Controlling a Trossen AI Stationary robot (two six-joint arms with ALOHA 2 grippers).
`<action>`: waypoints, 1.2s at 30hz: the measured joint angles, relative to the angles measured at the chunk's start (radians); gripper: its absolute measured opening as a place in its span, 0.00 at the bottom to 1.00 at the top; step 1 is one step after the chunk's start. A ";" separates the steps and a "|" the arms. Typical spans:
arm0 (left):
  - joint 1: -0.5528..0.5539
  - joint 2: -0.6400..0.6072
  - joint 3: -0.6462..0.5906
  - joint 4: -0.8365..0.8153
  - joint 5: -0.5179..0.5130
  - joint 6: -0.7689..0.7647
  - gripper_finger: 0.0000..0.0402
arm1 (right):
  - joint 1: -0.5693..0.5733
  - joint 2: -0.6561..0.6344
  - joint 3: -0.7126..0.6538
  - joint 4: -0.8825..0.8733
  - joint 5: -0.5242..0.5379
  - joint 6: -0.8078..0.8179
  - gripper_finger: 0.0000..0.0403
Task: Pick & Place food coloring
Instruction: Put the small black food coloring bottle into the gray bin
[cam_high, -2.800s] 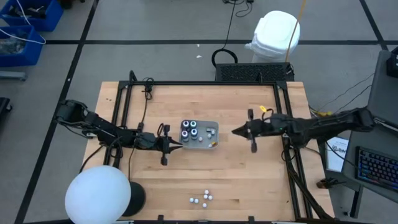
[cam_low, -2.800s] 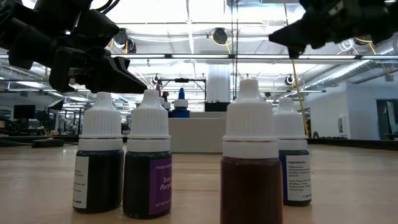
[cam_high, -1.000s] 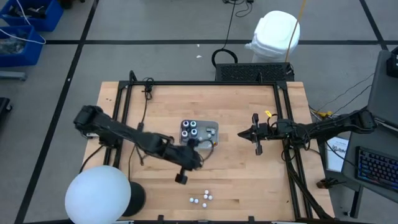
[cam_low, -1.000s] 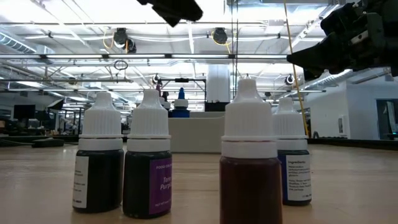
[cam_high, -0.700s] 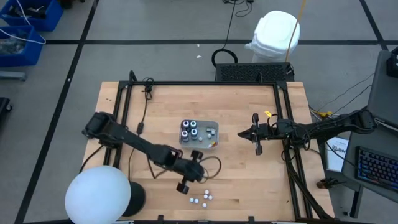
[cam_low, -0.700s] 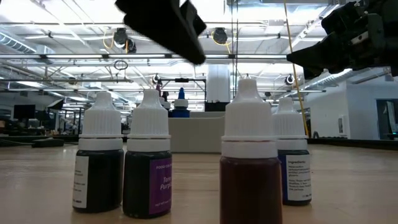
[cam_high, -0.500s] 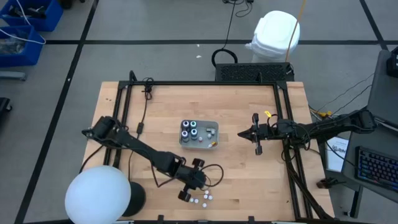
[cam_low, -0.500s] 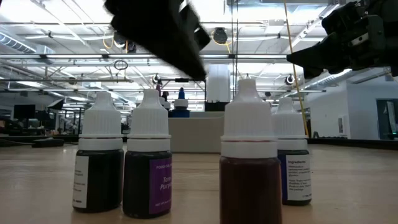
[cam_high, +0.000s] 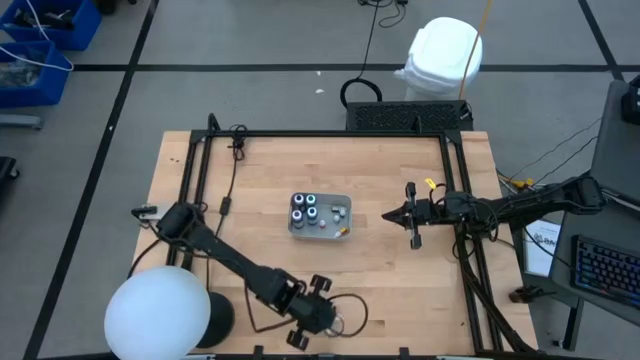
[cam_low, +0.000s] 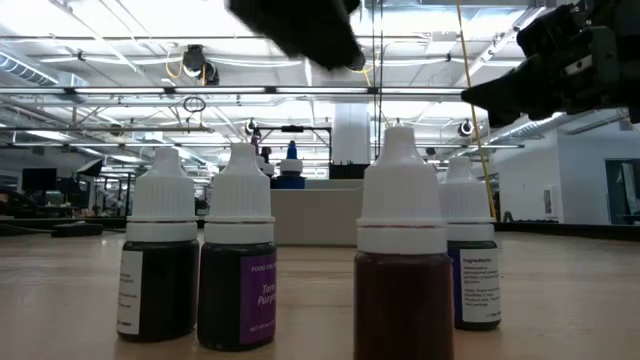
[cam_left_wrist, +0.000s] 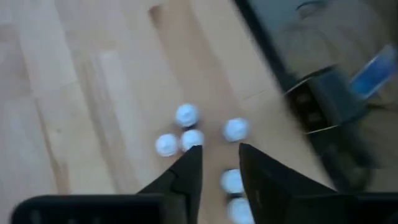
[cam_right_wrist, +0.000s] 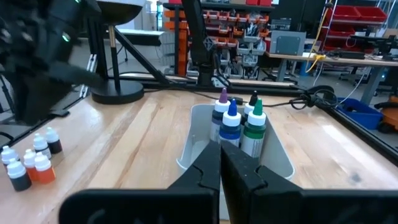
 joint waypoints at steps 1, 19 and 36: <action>-0.006 -0.003 0.011 -0.014 0.000 -0.022 0.32 | 0.000 0.000 0.000 -0.002 0.000 0.000 0.01; -0.051 -0.002 -0.072 -0.084 0.003 -0.210 0.52 | 0.000 0.000 0.000 -0.002 0.000 0.000 0.01; -0.061 0.007 -0.143 0.047 -0.002 -0.243 0.52 | 0.000 0.000 0.000 -0.002 0.000 0.001 0.01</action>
